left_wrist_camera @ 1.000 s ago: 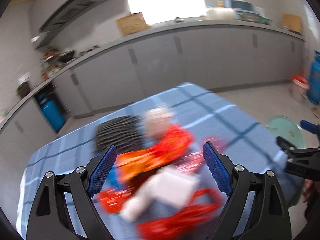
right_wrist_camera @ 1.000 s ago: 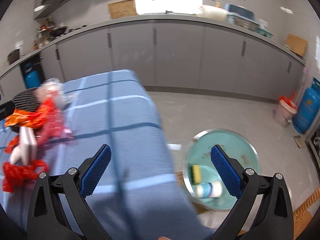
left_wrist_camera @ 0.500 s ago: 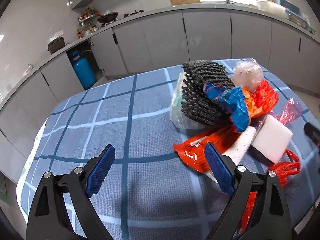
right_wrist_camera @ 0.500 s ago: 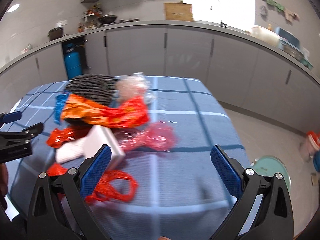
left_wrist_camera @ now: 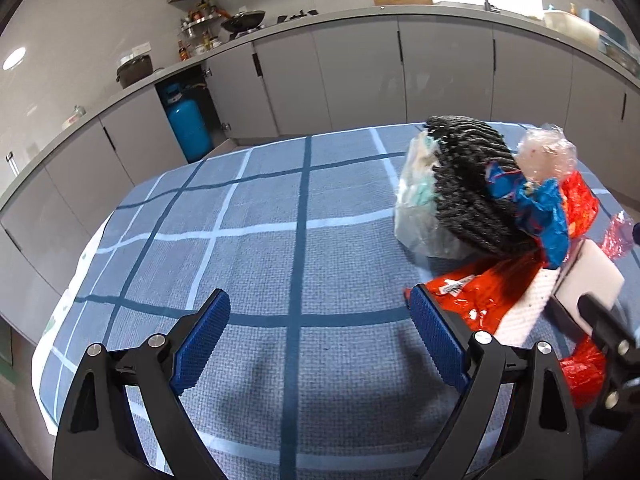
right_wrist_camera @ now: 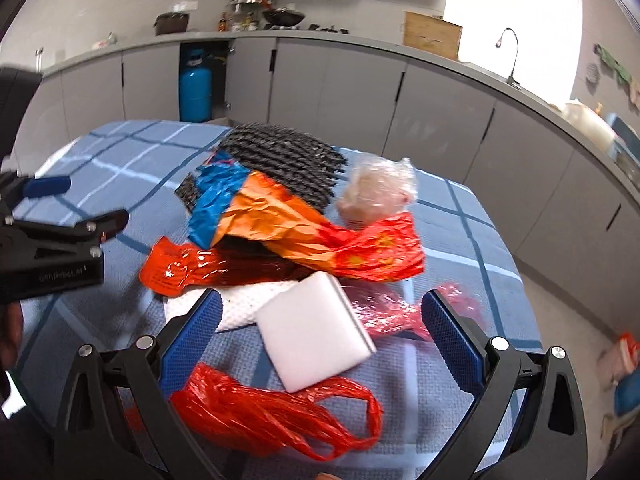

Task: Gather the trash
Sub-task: 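Return both tools to the pile and close the right tool on the white melamine sponge, then grasp the blue and orange plastic bags with the left tool, then carry the bags and white sponge over the basin and open both tools, then move both tools back to the table toward the black mesh net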

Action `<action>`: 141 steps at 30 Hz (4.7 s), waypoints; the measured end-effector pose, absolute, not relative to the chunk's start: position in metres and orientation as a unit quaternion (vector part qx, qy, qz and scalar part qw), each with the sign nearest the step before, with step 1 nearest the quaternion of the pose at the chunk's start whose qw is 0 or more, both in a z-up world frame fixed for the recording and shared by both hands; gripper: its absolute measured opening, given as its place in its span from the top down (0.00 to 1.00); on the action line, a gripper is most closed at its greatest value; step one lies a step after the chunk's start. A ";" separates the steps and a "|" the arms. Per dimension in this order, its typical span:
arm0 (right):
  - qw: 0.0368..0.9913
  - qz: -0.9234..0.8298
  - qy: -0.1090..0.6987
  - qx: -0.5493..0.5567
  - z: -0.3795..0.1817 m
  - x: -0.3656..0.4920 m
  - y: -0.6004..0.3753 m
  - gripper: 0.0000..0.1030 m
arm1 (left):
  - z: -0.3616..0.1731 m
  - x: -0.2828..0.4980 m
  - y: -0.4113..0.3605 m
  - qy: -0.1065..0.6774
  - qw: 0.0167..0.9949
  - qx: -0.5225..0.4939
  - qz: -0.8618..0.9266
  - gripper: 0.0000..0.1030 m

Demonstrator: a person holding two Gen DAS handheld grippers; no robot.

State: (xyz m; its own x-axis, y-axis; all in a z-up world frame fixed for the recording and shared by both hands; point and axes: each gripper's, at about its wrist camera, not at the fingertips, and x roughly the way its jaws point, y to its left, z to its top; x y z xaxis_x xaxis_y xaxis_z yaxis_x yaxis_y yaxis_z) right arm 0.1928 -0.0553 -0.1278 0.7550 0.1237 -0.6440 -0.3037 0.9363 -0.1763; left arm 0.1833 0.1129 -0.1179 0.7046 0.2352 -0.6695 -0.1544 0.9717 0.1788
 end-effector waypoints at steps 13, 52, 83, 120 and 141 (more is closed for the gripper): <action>0.908 0.135 0.370 -0.144 -0.144 0.203 -0.053 0.43 | -0.115 0.182 0.107 0.373 0.922 0.045 0.089 0.13; 0.954 0.042 0.297 -0.015 -0.102 0.160 -0.174 0.43 | -0.060 0.175 -0.005 0.299 0.951 0.062 -0.058 0.80; 0.950 -0.120 0.285 0.047 -0.116 0.129 -0.335 0.43 | -0.031 0.172 -0.173 0.207 0.951 0.156 -0.167 0.81; 0.903 -0.231 0.346 0.105 -0.204 0.115 -0.458 0.11 | -0.109 0.185 -0.305 0.247 0.908 0.215 -0.261 0.21; 0.925 -0.140 0.347 0.061 -0.169 0.143 -0.365 0.11 | -0.075 0.173 -0.185 0.245 0.940 0.185 -0.148 0.15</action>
